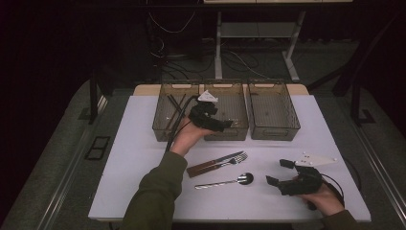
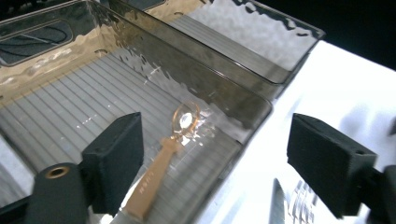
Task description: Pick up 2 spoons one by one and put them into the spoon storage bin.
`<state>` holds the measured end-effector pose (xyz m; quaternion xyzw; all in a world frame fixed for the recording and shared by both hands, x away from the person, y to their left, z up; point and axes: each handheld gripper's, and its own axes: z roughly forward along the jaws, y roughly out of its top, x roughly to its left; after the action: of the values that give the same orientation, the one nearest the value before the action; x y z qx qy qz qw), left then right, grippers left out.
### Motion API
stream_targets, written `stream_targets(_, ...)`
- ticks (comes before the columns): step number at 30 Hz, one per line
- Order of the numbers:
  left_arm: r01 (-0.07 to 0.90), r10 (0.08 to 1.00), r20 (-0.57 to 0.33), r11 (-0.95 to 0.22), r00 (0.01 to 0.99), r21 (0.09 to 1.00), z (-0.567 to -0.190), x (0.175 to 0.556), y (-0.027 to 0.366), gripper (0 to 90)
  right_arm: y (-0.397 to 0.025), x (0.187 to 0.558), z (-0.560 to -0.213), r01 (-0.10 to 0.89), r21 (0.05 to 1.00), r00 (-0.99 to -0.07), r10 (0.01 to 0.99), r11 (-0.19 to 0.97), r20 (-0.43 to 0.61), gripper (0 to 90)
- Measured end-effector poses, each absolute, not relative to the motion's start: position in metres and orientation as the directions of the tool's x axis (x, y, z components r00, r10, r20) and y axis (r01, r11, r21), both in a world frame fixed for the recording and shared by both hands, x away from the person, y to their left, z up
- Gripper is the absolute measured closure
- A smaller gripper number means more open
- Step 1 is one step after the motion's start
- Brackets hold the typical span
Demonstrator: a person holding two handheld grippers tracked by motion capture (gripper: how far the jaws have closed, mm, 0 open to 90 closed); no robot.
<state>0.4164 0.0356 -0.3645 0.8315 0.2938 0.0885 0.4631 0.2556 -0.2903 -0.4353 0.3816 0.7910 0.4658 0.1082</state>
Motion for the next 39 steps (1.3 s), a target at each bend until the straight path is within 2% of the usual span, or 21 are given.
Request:
stream_targets(7, 0.372, 0.562, -0.094, -0.405, 0.822, 0.835, -0.366, 0.384, 0.059, 12.4, -0.292, 0.258, -0.433, 0.521, 0.813, -0.681, 0.701, 0.259, 0.212, 12.7)
stream_targets(13, 0.373, 0.569, -0.111, -0.369, 0.815, 0.851, -0.376, 0.356, 0.081, 9.5, -0.291, 0.257, -0.432, 0.525, 0.806, -0.671, 0.715, 0.273, 0.195, 12.7)
stream_targets(19, 0.356, 0.573, -0.096, -0.363, 0.814, 0.861, -0.392, 0.332, 0.103, 1.9, -0.290, 0.256, -0.430, 0.518, 0.807, -0.677, 0.713, 0.283, 0.184, 12.7)
stream_targets(29, 0.345, 0.566, -0.082, -0.375, 0.821, 0.860, -0.417, 0.296, 0.137, 0.0, -0.287, 0.256, -0.430, 0.533, 0.791, -0.681, 0.707, 0.300, 0.191, 12.7)
stream_targets(33, 0.365, 0.541, -0.123, -0.366, 0.832, 0.856, -0.427, 0.286, 0.146, 0.0, -0.287, 0.256, -0.430, 0.533, 0.791, -0.683, 0.704, 0.301, 0.193, 12.7)
stream_targets(39, 0.357, 0.532, -0.108, -0.392, 0.840, 0.848, -0.436, 0.274, 0.153, 0.0, -0.288, 0.257, -0.429, 0.542, 0.784, -0.679, 0.707, 0.304, 0.196, 12.7)
